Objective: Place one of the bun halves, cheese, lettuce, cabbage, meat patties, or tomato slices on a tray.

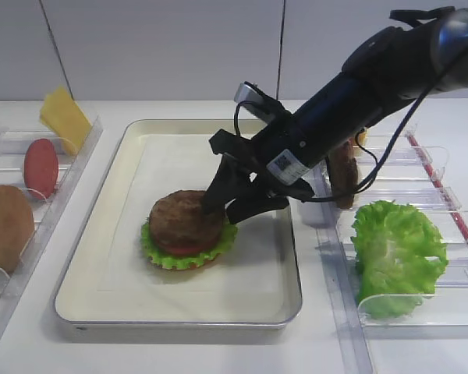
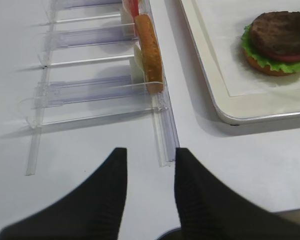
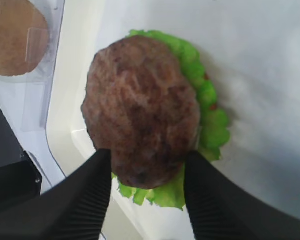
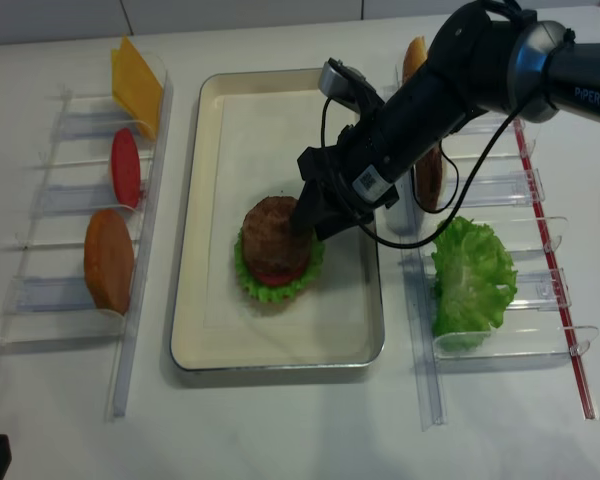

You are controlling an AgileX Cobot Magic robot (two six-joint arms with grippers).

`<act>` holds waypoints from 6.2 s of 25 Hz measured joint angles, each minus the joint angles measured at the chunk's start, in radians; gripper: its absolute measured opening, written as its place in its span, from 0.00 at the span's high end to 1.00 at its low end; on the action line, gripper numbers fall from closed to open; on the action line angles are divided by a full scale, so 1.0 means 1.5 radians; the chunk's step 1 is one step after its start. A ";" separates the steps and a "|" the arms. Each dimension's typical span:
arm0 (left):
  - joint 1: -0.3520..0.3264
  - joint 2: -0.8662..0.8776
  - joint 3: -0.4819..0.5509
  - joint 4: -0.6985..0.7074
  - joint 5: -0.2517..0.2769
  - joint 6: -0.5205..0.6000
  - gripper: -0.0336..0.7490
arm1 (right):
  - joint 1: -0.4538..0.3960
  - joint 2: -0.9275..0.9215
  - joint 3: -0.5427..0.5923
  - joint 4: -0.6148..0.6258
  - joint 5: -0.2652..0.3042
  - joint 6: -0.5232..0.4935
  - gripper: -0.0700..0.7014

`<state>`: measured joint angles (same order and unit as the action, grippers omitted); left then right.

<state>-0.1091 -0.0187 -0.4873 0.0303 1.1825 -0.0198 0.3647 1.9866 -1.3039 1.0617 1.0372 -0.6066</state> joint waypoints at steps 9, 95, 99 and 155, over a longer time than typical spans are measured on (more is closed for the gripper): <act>0.000 0.000 0.000 0.000 0.000 0.000 0.65 | 0.000 -0.070 -0.014 -0.123 0.034 0.077 0.46; 0.000 0.000 0.000 0.003 0.000 0.000 0.65 | -0.272 -1.335 0.553 -0.658 0.073 0.376 0.46; 0.000 0.000 0.000 0.003 0.000 0.000 0.65 | -0.272 -1.335 0.553 -0.658 0.073 0.379 0.46; 0.000 0.000 0.000 0.003 0.000 0.000 0.65 | -0.272 -1.335 0.553 -0.659 0.073 0.382 0.47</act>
<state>-0.1091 -0.0187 -0.4873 0.0342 1.1818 -0.0198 -0.0432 -0.0165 -0.4742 0.0727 1.1465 -0.0337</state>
